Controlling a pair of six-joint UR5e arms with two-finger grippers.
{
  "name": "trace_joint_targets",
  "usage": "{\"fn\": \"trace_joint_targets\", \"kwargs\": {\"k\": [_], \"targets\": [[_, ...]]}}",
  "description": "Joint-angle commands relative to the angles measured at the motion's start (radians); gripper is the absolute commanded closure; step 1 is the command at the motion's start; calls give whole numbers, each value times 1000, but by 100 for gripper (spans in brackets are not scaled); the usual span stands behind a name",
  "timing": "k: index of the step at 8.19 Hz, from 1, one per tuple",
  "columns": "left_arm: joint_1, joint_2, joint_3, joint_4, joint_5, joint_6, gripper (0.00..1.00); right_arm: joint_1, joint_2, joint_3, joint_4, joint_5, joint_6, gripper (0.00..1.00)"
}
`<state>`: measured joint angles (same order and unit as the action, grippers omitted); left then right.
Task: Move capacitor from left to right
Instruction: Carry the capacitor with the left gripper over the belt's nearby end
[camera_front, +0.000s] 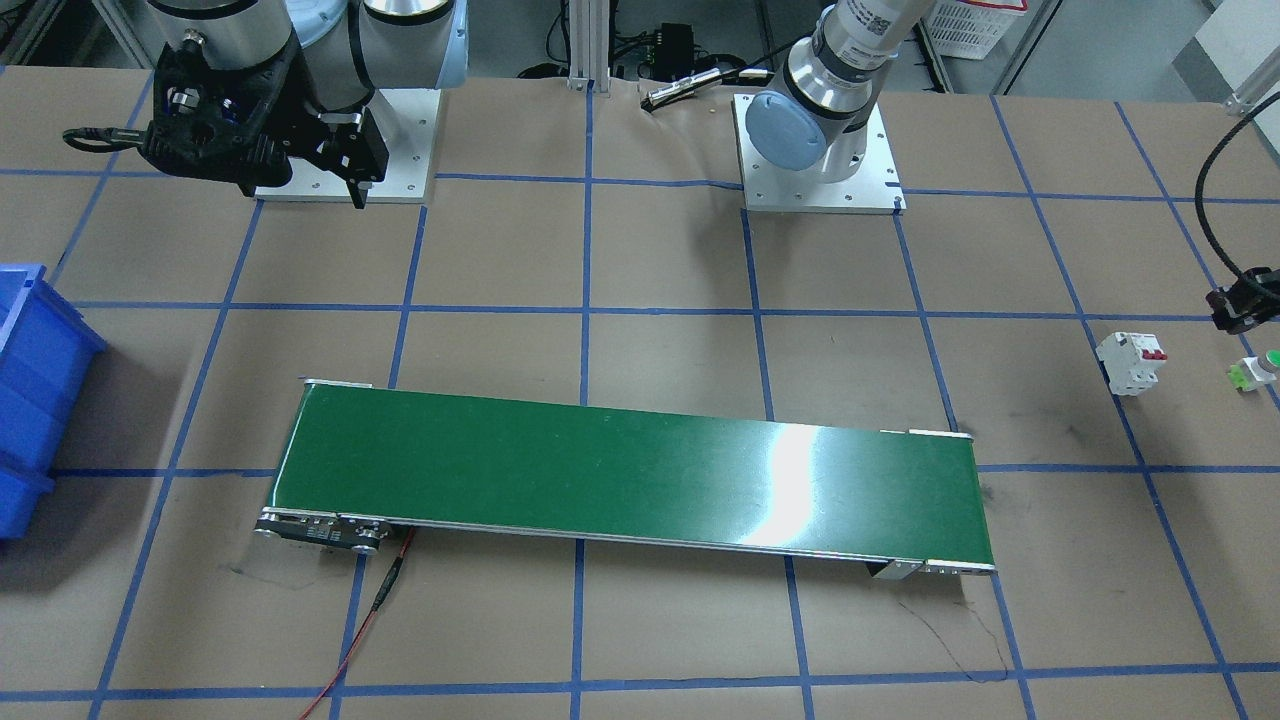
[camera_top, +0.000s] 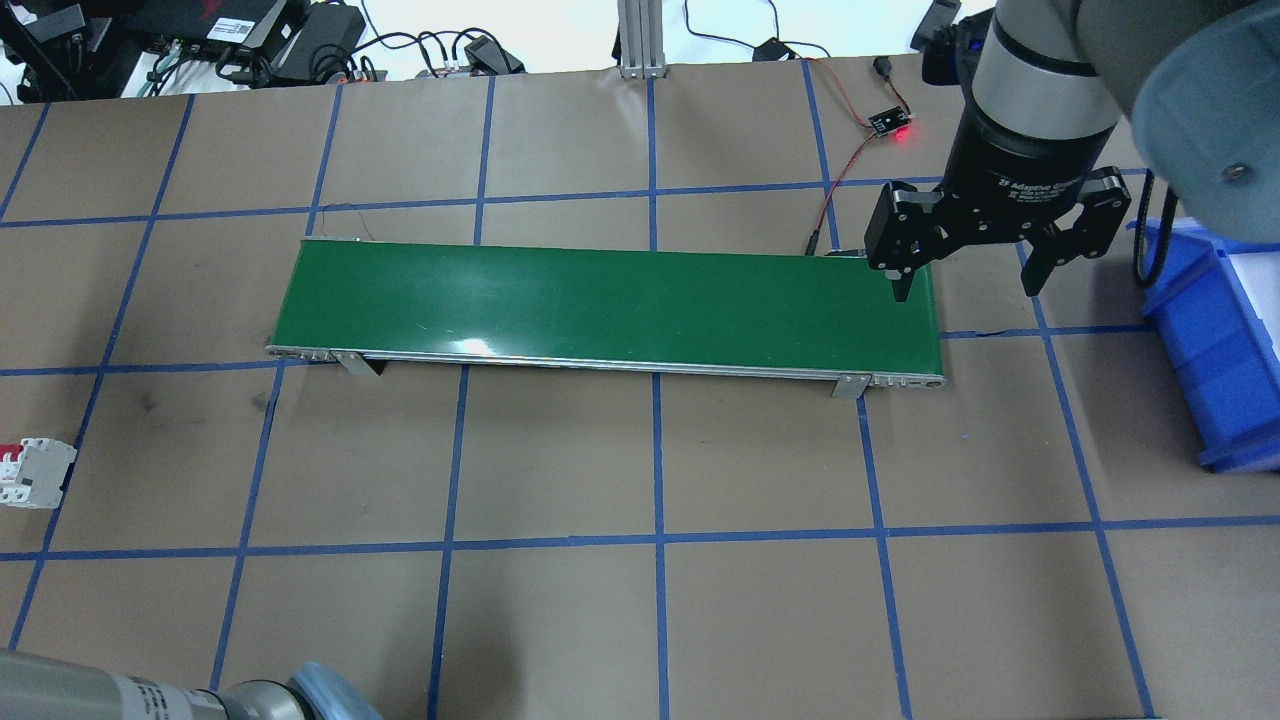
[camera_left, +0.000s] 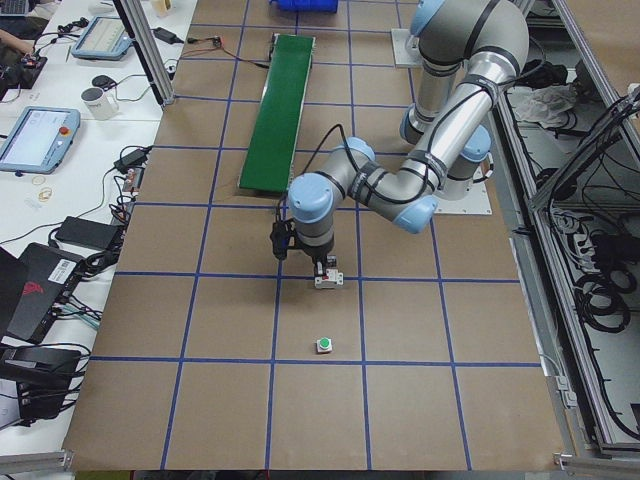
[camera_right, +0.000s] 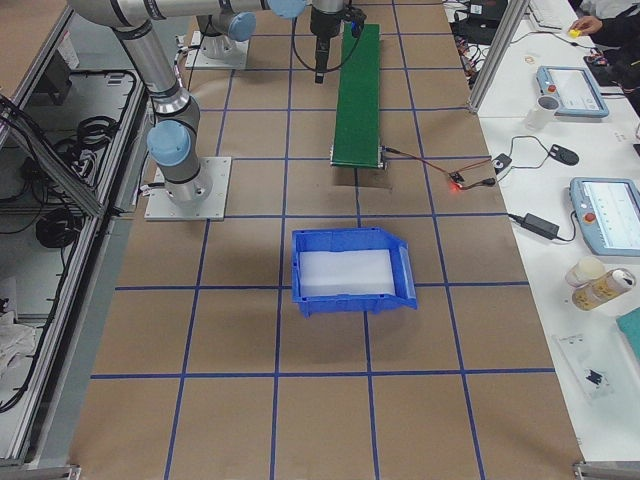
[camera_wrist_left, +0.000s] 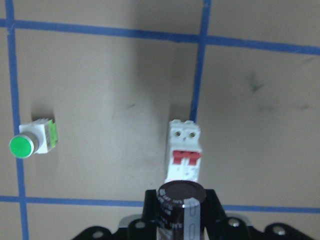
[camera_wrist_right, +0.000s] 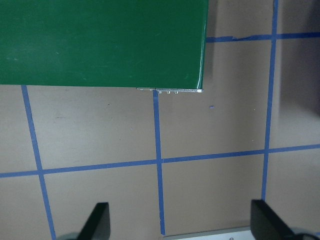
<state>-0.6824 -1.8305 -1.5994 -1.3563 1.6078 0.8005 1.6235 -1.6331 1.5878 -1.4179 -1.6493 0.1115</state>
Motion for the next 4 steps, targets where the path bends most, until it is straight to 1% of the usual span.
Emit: {"fn": "trace_joint_targets", "kwargs": {"k": [1, 2, 3, 4], "targets": [[-321, 45, 1, -21, -6, -353, 100, 7, -4, 14, -29, 6, -1, 0], [-441, 45, 0, -21, -8, -456, 100, 9, -5, 21, -16, 8, -1, 0], [-539, 46, 1, -21, -6, -557, 100, 7, 4, 29, -33, 0, -10, 0], [-602, 39, 1, -21, -9, -614, 100, 7, 7, 31, -74, 14, -4, 0]]}}
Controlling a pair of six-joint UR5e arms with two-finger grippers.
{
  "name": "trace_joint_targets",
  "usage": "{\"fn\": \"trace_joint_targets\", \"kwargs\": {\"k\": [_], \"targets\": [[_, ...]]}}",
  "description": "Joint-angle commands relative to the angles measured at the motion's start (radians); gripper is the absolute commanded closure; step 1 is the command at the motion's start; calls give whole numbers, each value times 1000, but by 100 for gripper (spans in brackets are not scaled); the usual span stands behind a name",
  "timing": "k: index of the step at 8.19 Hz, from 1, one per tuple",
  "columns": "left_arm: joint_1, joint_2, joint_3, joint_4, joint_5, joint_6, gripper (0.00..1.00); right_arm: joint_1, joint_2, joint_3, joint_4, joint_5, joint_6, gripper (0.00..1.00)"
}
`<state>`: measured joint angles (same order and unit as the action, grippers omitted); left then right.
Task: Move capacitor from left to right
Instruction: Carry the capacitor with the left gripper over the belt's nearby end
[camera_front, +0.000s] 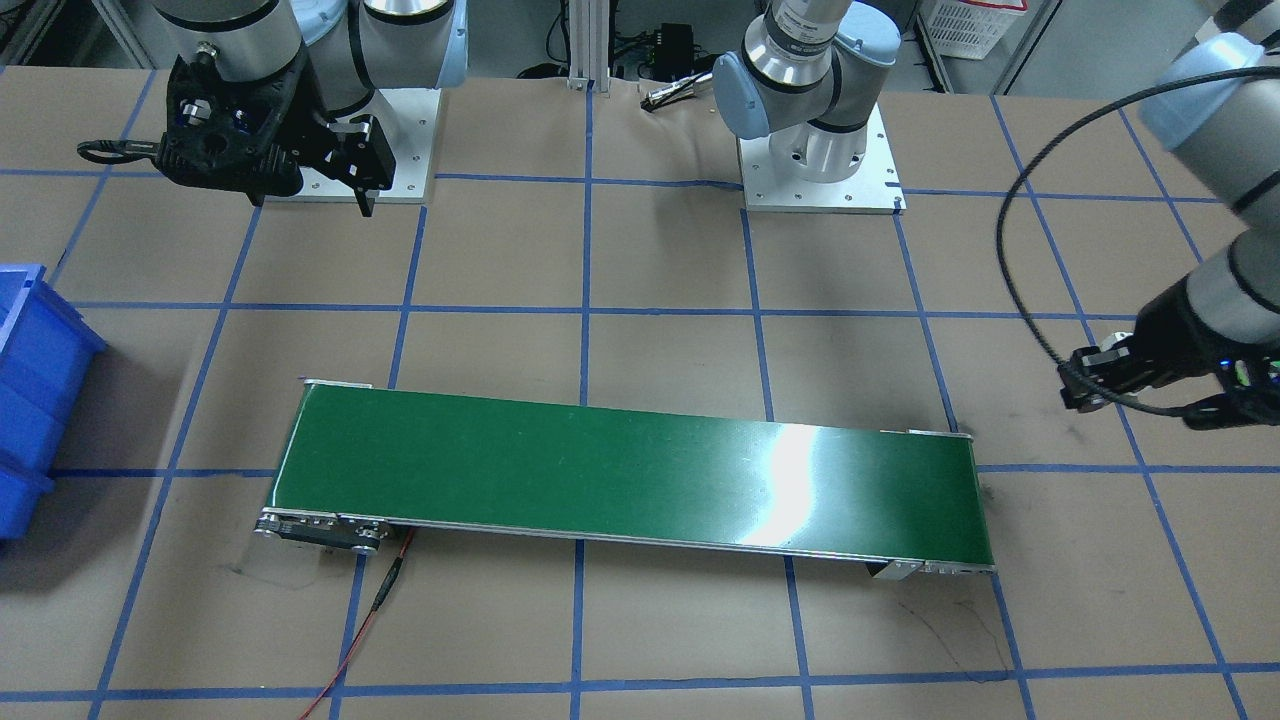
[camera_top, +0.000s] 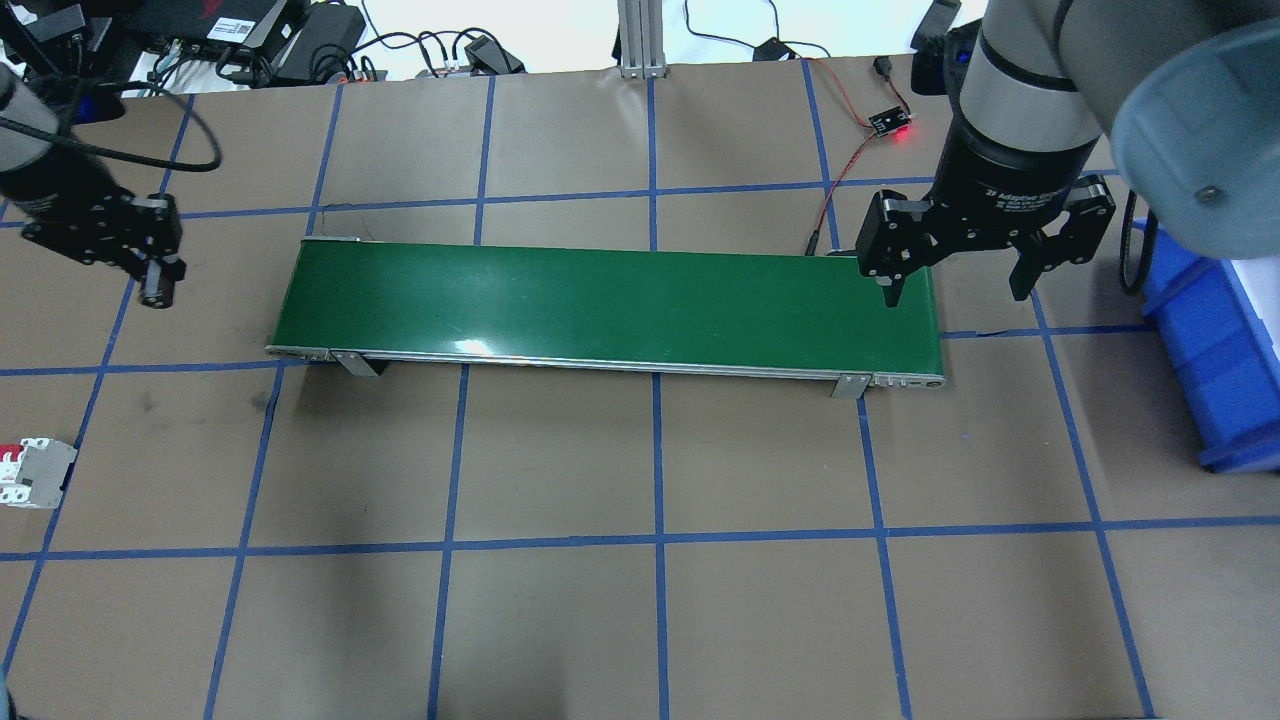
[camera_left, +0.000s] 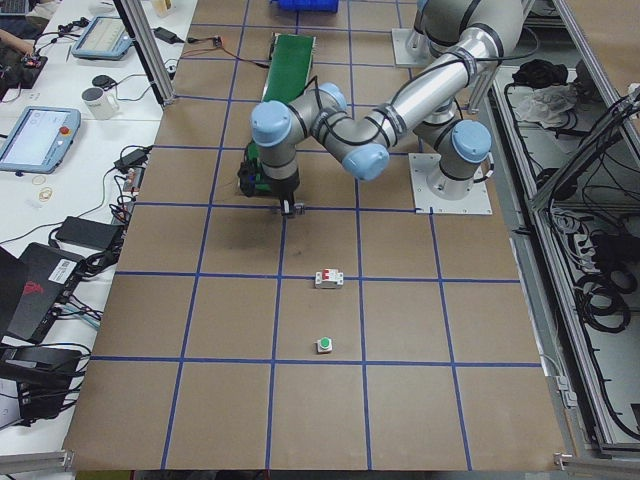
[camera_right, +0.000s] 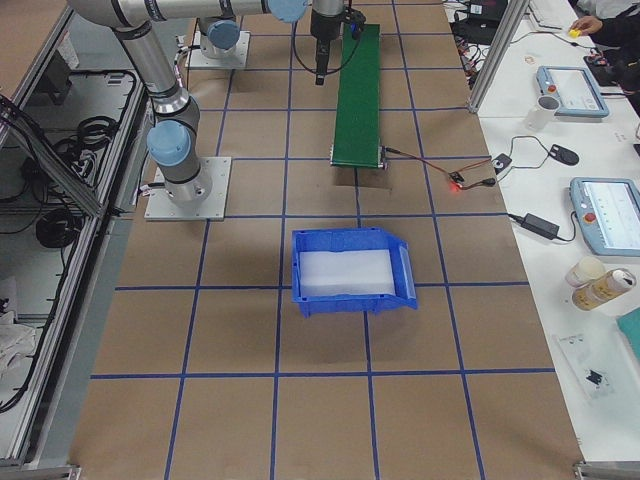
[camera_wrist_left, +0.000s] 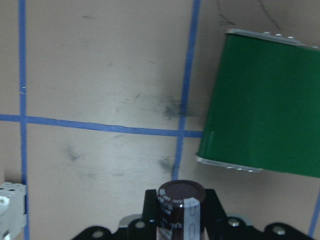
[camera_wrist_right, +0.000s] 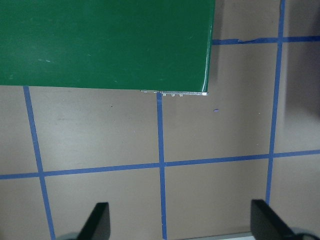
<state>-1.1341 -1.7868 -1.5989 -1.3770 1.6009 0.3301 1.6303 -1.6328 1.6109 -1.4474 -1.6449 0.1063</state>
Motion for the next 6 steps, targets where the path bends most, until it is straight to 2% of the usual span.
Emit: {"fn": "trace_joint_targets", "kwargs": {"k": [1, 4, 6], "targets": [[-182, -22, -1, 4, -37, -148, 100, -1, 16, 6, -106, 8, -6, 0], [-182, -114, 2, 110, -65, 21, 100, -7, 21, 6, -117, -3, -8, 0], [-182, -149, 25, 111, -62, 58, 100, -7, 24, 4, -122, -6, 0, 0]]}}
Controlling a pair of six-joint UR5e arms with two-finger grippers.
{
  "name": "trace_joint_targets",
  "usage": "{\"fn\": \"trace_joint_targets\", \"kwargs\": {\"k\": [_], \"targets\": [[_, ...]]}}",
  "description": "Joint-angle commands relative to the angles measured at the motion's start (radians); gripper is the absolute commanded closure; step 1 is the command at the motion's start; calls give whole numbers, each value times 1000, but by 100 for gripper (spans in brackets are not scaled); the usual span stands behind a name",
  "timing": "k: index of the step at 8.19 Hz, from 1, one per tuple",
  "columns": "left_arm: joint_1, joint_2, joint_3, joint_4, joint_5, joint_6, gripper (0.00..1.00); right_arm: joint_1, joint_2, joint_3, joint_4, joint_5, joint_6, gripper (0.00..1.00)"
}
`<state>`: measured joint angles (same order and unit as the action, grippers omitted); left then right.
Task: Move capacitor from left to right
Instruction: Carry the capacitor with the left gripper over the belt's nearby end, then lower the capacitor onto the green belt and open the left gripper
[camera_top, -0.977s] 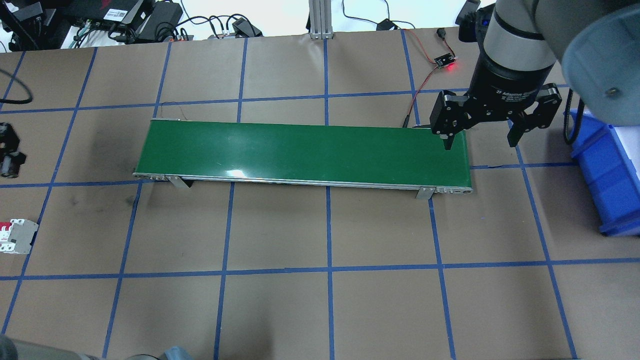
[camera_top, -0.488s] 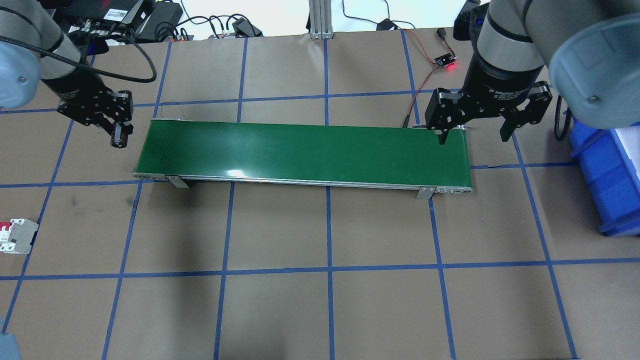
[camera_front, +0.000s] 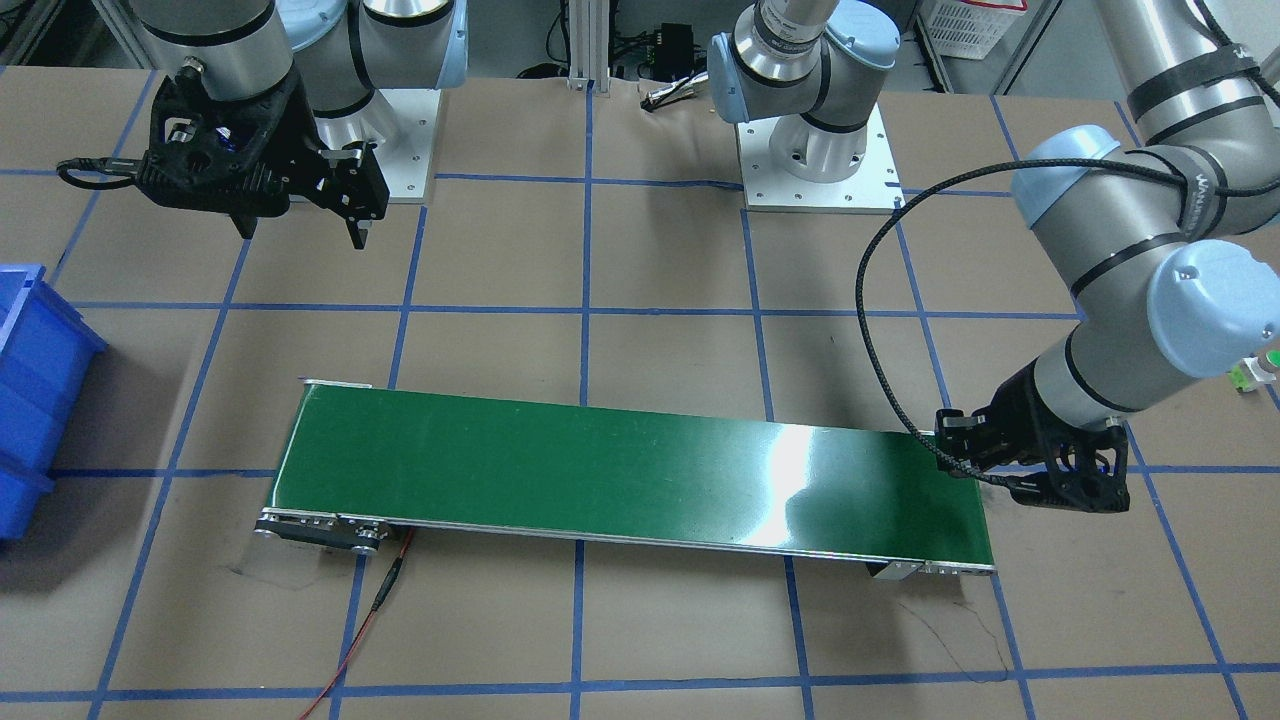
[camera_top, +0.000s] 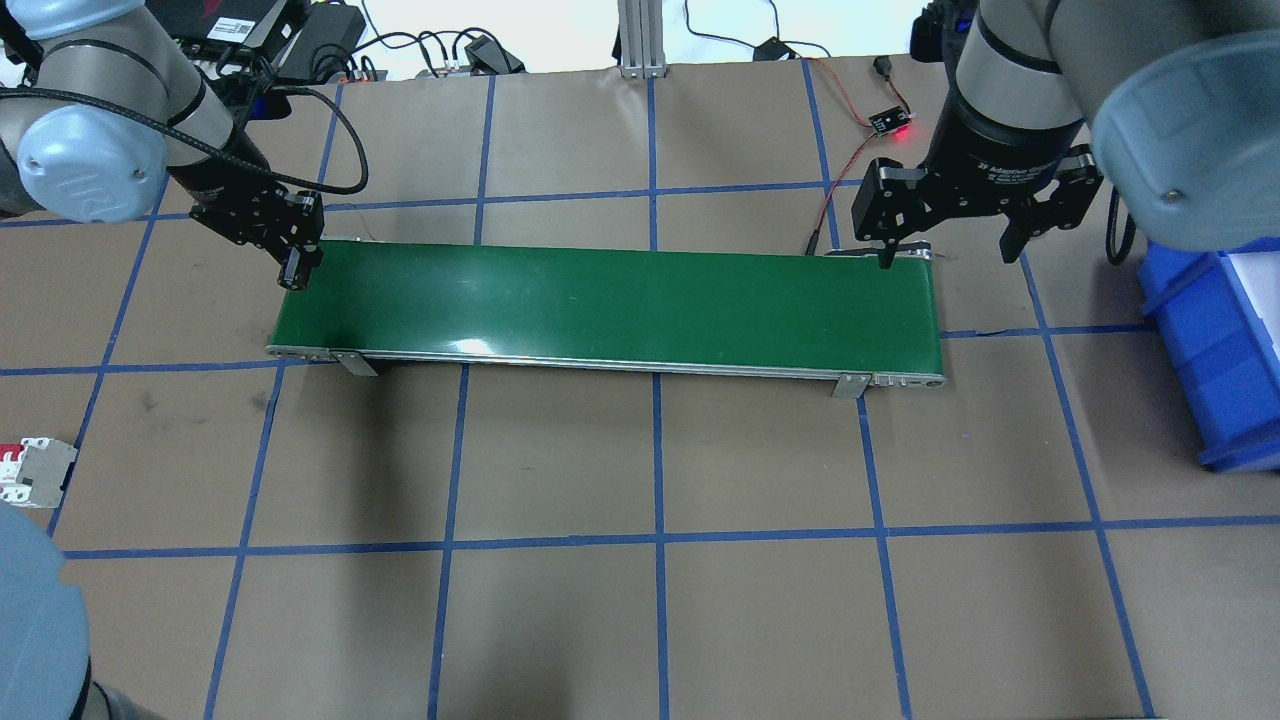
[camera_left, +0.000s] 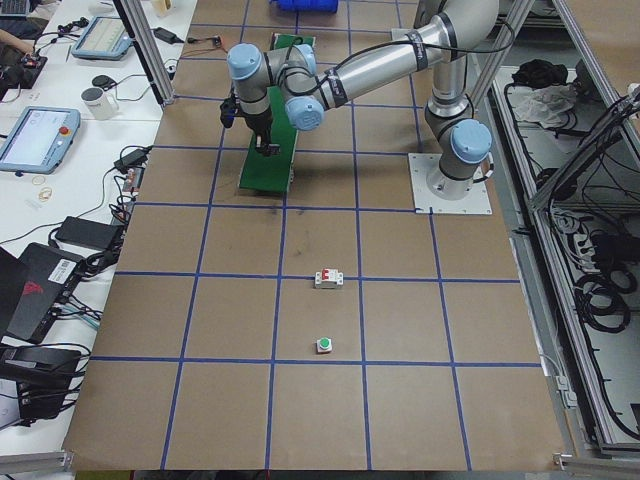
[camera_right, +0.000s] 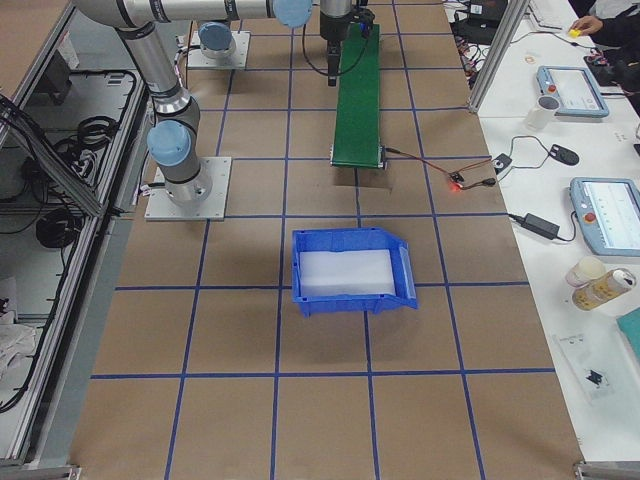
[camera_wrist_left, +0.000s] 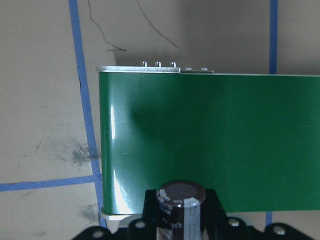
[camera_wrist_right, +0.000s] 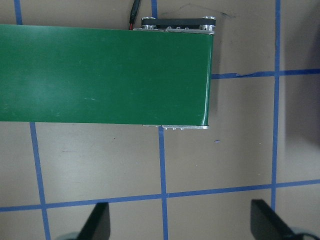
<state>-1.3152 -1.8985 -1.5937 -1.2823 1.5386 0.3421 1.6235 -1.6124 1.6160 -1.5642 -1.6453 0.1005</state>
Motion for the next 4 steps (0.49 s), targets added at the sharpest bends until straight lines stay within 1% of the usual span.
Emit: {"fn": "trace_joint_targets", "kwargs": {"k": [1, 2, 4], "targets": [[-1, -62, 43, 17, -3, 51, 100, -1, 3, -1, 4, -7, 7, 0], [-1, -83, 52, 20, -5, 66, 100, -1, 5, 2, 0, 7, 11, 0], [-1, -96, 51, 23, -8, 19, 100, -1, 31, 4, -7, 13, 51, 0]]}}
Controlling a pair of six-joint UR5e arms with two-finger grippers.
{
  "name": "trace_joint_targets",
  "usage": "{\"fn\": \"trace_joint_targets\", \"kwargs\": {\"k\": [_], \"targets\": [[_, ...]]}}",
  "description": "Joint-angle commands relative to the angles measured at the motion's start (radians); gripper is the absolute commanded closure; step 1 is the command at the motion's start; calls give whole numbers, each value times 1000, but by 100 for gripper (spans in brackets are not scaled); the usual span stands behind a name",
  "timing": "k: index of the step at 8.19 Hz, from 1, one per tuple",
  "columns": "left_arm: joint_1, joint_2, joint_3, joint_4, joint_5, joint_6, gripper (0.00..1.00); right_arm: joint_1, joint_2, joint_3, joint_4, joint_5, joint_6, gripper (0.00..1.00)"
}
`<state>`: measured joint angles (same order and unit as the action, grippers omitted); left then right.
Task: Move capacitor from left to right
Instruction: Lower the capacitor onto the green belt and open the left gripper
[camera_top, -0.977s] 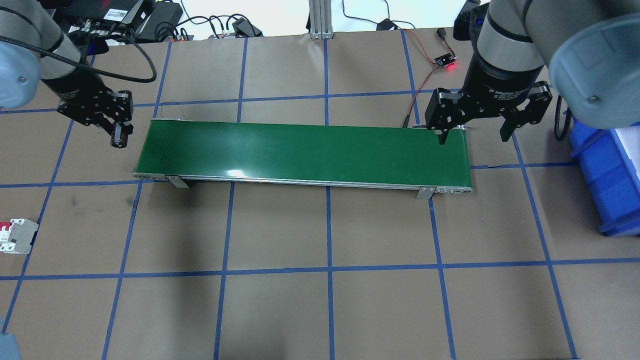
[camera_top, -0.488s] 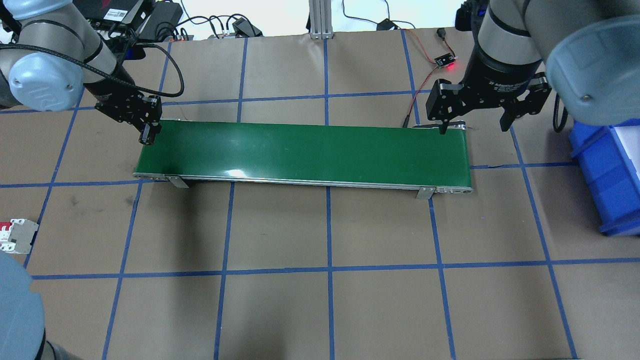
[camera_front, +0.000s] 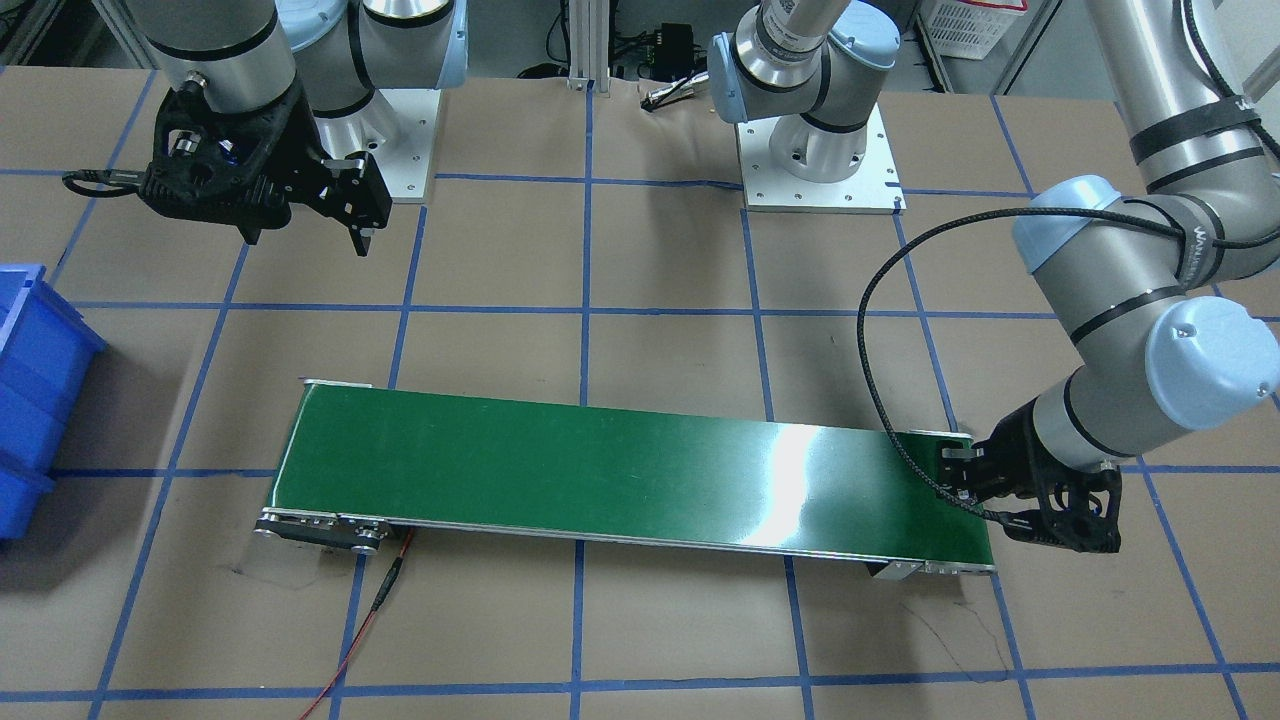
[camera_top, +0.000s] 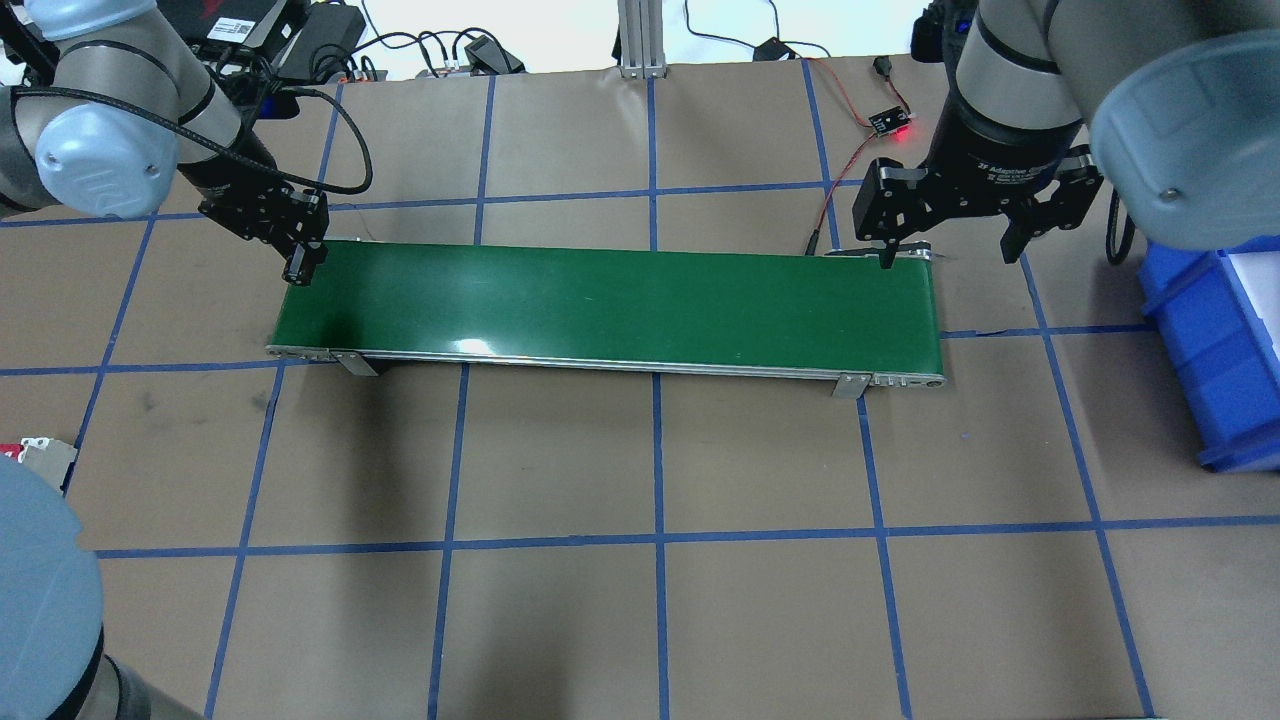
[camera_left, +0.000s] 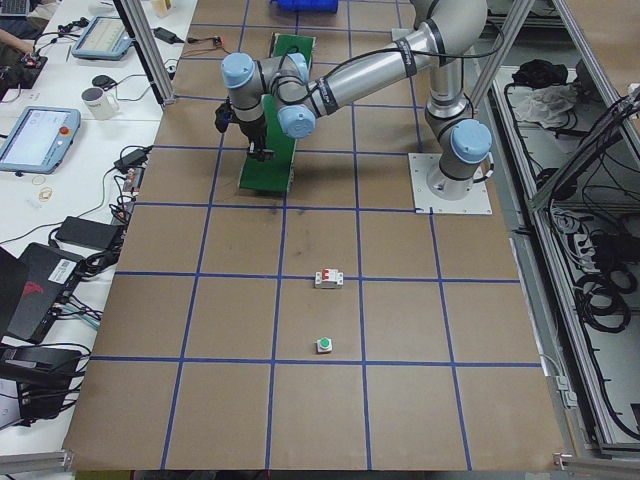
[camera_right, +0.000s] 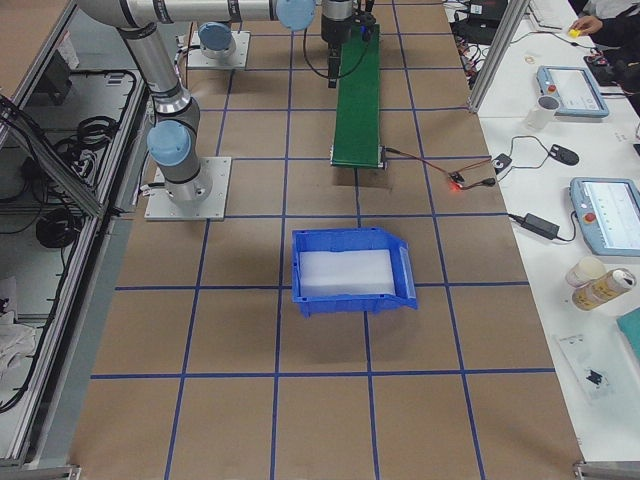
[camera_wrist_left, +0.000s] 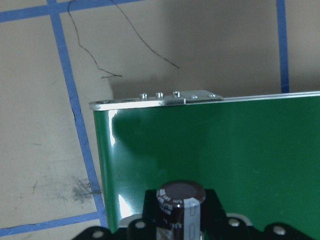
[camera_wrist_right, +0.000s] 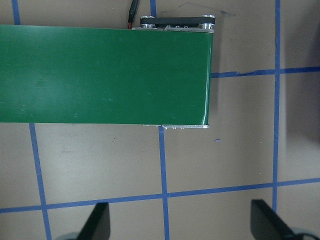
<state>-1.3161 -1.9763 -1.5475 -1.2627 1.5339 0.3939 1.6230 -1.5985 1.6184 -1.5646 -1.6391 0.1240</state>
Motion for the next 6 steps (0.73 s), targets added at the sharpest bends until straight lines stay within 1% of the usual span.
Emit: {"fn": "trace_joint_targets", "kwargs": {"k": [1, 3, 6], "targets": [[0, -38, 6, 9, -3, -46, 100, 0, 19, 2, -5, 8, 26, 0], [0, -52, 3, 46, 0, -44, 100, 0, 22, 2, -5, 10, 26, 0], [-2, -55, -5, 48, -4, -55, 100, 0, 22, 3, -5, 10, 22, 0]]}}
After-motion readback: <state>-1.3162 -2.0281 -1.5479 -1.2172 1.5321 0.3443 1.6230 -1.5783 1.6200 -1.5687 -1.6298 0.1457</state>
